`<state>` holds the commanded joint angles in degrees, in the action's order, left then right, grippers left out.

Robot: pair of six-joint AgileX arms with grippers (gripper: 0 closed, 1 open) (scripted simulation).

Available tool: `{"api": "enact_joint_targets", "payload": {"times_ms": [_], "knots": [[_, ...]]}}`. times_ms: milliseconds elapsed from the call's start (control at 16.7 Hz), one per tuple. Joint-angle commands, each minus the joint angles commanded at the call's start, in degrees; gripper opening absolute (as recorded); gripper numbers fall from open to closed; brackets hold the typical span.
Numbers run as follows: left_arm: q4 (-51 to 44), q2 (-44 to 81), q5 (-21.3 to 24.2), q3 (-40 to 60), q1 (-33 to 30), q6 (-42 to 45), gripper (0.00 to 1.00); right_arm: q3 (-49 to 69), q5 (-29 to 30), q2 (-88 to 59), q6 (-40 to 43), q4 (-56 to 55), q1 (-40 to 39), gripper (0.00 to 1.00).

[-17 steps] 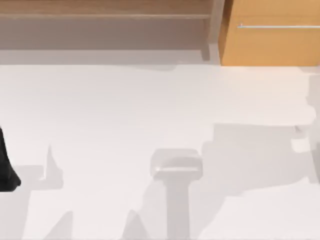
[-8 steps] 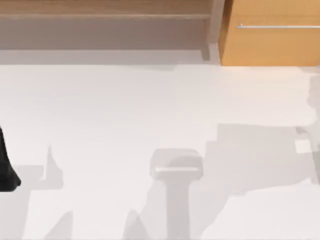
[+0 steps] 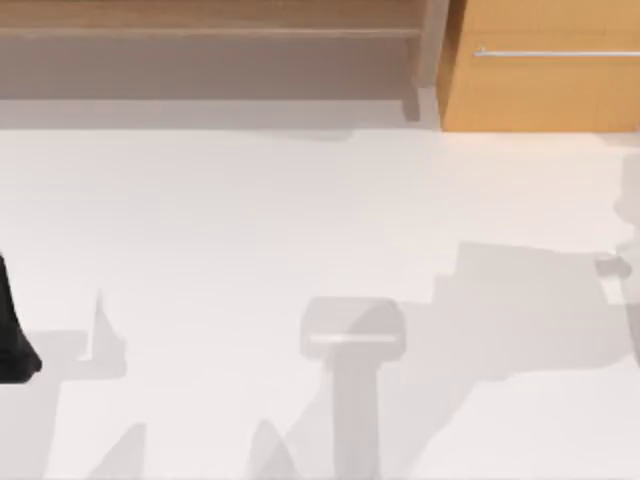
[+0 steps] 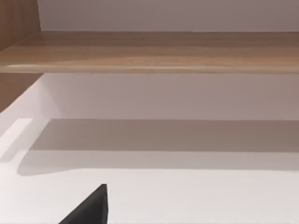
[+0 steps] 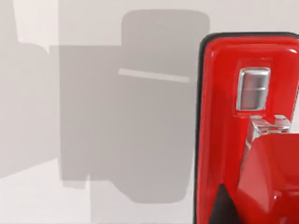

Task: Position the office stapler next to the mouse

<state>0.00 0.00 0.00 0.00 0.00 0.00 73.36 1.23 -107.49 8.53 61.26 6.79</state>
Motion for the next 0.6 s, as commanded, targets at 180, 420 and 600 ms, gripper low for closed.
{"api": "enact_joint_targets", "payload": {"times_ms": [180,420,600], "knots": [[0.00,0.00,0.00,0.00,0.00,0.00,1.00,-0.20,0.75,-0.04,0.64,0.58,0.49,0.00],[0.00,0.00,0.00,0.00,0.00,0.00,1.00,-0.79,2.17,0.38,0.53,1.26,0.69,0.00],[0.00,0.00,0.00,0.00,0.00,0.00,1.00,-1.32,2.65,0.94,-0.17,0.50,0.55,0.00]]}}
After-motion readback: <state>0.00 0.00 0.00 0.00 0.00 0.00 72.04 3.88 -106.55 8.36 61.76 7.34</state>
